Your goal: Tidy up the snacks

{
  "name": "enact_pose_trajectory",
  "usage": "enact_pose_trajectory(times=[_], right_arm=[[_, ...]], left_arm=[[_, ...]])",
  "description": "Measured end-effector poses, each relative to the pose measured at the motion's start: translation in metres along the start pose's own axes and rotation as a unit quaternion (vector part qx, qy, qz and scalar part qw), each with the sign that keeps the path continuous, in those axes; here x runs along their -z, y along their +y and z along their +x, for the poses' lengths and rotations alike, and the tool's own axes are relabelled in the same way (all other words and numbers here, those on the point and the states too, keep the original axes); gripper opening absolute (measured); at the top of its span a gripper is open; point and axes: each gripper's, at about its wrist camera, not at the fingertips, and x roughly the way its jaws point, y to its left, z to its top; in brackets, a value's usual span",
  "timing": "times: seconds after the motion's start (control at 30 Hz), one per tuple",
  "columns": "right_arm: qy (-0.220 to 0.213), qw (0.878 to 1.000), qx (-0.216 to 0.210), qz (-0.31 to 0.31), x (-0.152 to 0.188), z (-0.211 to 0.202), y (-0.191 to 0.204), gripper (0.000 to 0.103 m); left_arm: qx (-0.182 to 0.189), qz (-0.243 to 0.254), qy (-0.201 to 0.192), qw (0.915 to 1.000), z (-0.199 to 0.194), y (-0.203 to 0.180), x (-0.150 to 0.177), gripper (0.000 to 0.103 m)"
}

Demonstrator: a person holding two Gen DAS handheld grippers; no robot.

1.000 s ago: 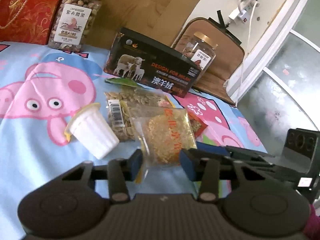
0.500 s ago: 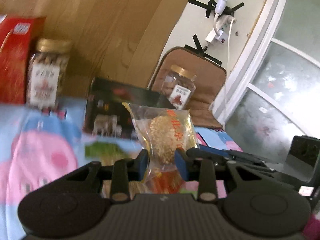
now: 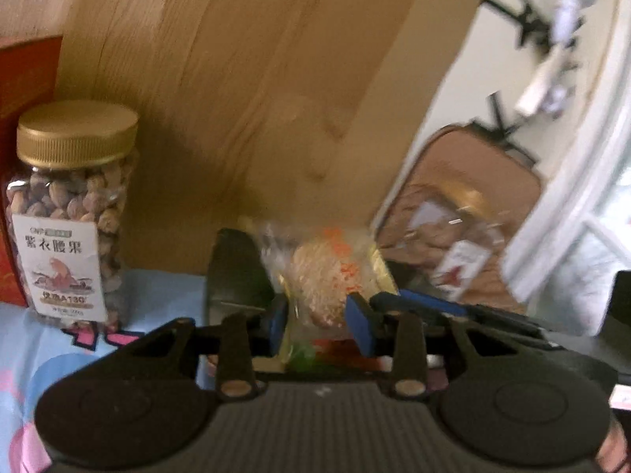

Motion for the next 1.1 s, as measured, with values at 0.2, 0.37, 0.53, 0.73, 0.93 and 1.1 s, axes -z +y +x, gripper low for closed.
enact_pose_trajectory(times=[0.2,0.37,0.53,0.73,0.93,1.1], right_arm=[[-0.041,0.999,0.016,0.024,0.008,-0.022,-0.007,0.039],[-0.017,0.996,-0.085,0.03,0.036,-0.071,0.01,0.039],[0.057,0.995,-0.077,-0.027,0.069,-0.052,0.041,0.039],[0.16,0.981,-0.084,0.066,0.074,0.006,0.044,0.042],[0.16,0.983,-0.091,0.015,0.086,-0.014,0.068,0.038],[0.159,0.981,-0.114,-0.004,0.097,-0.031,0.077,0.04]], left_arm=[[0.011,0.007,-0.037,0.9992,-0.041,0.006,0.004,0.039],[0.023,-0.025,-0.098,0.9946,-0.129,0.028,0.039,0.043],[-0.02,-0.059,-0.06,0.9962,-0.144,0.052,0.083,0.043],[0.003,-0.119,0.005,0.9929,-0.117,0.074,0.1,0.043],[0.016,-0.138,0.049,0.9891,-0.085,0.088,0.105,0.043],[0.043,-0.133,0.07,0.9877,-0.079,0.077,0.111,0.047]])
